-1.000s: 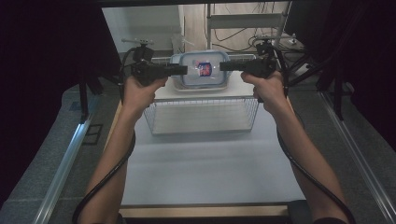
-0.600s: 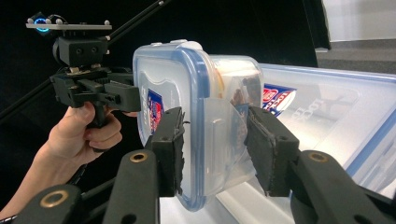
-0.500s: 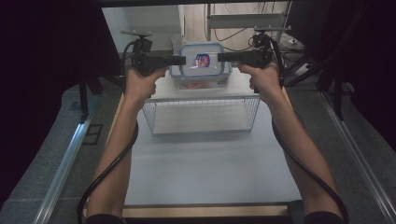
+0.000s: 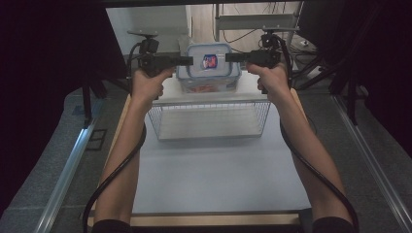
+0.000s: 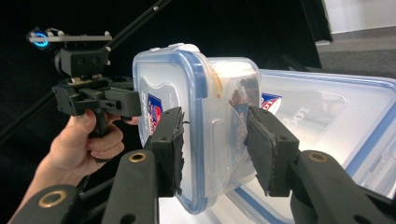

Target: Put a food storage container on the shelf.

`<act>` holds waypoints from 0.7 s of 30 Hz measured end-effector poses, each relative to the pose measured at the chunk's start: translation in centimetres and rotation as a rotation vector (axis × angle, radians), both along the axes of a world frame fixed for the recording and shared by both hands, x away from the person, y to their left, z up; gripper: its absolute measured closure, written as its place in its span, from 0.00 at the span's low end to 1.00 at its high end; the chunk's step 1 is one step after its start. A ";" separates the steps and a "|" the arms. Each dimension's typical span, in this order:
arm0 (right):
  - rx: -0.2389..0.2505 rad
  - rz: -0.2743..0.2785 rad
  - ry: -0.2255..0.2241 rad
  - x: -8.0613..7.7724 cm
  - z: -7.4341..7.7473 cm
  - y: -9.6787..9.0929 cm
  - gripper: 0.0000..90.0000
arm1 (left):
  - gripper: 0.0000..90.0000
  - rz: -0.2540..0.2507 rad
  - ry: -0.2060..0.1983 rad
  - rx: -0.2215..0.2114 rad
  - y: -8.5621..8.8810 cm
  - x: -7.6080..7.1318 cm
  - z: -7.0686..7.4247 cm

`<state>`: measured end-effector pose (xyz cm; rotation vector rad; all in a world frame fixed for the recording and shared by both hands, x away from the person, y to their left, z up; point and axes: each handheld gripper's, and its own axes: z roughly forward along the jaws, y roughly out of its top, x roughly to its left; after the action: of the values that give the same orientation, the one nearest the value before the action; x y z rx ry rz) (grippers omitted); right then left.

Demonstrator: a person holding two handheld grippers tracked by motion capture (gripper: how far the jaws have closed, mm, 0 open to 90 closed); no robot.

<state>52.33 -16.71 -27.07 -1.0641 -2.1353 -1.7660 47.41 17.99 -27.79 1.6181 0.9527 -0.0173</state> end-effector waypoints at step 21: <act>-0.046 -0.078 -0.047 0.3 -0.2 0.5 0.51 | 0.50 0.081 -0.022 0.058 -0.5 0.1 0.3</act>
<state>52.61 -16.25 -27.25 -1.1438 -2.2006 -1.8011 47.54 17.50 -27.52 1.6282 1.0088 0.0840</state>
